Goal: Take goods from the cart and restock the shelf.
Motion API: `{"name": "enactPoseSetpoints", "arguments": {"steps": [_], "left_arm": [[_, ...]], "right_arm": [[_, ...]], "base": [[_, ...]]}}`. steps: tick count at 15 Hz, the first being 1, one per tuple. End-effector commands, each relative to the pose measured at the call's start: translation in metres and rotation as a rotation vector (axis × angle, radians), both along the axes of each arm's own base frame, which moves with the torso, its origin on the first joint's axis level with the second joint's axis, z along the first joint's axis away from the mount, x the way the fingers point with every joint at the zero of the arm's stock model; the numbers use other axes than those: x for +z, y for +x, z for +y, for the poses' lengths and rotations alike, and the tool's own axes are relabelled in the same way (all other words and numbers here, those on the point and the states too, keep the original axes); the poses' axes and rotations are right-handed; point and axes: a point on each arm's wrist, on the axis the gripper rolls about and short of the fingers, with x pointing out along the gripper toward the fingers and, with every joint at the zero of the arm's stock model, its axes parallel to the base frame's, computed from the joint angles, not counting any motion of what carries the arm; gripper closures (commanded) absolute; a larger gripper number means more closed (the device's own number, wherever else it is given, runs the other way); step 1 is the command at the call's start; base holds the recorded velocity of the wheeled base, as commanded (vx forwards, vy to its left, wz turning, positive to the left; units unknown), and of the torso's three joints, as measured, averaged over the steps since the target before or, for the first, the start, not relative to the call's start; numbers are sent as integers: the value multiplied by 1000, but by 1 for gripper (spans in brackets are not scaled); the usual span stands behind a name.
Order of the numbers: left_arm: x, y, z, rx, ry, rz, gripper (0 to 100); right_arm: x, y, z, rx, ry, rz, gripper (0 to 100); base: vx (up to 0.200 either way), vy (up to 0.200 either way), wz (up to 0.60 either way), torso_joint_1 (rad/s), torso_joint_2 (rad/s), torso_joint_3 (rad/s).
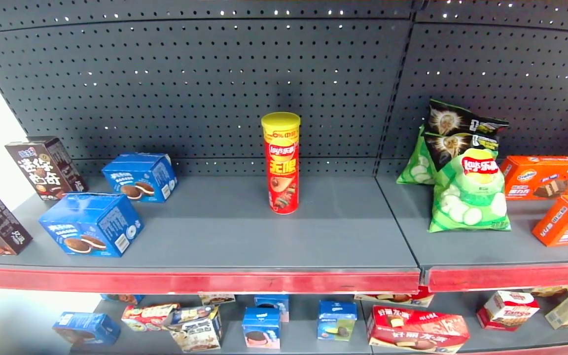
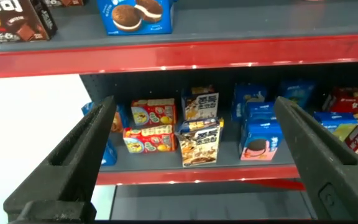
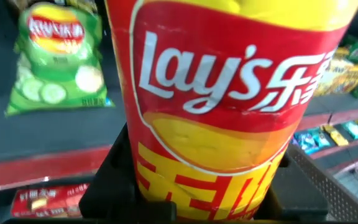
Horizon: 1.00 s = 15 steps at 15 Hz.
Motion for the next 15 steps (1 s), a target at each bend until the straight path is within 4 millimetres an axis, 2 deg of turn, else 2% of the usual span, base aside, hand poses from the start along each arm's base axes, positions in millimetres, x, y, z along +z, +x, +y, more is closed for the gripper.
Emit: {"name": "enactPoseSetpoints", "arguments": {"steps": [1,6,9,15], "left_arm": [[0,0,0,0,0,0,0],[0,0,0,0,0,0,0],[0,0,0,0,0,0,0],[0,0,0,0,-2,0,0]], "right_arm": [[0,-2,0,0,0,-8,100],[1,-3,0,0,0,-11,100],[1,-6,0,0,-1,-21,100],[1,-8,0,0,-2,-26,100]], "base": [[0,0,0,0,0,0],[0,0,0,0,0,0],[200,0,0,-14,2,4],[0,0,0,0,0,0]]}}
